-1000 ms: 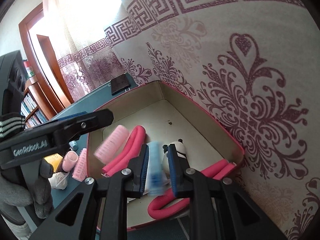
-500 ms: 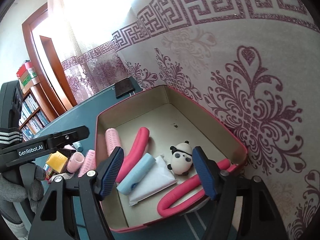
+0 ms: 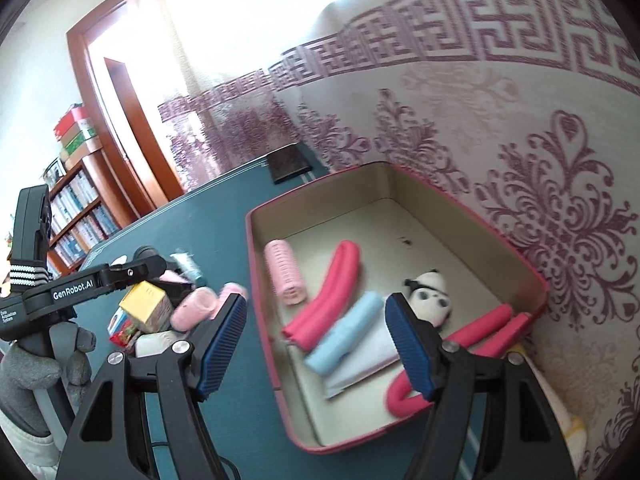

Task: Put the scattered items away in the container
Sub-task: 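Move the left gripper to the white medicine box while the right gripper approaches the yellow box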

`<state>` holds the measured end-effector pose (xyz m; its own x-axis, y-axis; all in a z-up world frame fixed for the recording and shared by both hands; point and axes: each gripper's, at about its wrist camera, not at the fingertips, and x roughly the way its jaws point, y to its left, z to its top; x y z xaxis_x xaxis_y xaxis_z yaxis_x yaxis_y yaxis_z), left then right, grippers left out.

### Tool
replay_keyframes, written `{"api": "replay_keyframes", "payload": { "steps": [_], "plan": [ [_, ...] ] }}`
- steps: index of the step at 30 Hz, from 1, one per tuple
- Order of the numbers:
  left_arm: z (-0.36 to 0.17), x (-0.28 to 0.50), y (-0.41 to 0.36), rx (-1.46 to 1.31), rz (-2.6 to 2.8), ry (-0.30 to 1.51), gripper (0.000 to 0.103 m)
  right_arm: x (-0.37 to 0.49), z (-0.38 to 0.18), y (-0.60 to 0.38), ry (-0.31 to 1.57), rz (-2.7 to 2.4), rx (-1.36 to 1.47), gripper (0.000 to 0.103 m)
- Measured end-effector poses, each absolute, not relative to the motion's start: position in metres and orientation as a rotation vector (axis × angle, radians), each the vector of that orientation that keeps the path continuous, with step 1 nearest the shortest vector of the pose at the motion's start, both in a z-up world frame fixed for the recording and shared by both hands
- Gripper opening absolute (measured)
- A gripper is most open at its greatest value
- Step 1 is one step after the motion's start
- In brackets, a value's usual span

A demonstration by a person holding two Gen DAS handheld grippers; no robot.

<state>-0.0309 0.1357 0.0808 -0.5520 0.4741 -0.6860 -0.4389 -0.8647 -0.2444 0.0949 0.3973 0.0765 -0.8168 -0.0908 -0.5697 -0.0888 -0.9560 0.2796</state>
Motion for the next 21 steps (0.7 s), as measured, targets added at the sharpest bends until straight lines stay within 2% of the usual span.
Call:
{"api": "replay_keyframes", "payload": {
  "steps": [21],
  "plan": [
    [0.050, -0.038, 0.022, -1.189, 2.518, -0.248, 0.079, 0.084, 0.072, 0.309, -0.315, -2.786, 1.024, 0.077]
  ]
}}
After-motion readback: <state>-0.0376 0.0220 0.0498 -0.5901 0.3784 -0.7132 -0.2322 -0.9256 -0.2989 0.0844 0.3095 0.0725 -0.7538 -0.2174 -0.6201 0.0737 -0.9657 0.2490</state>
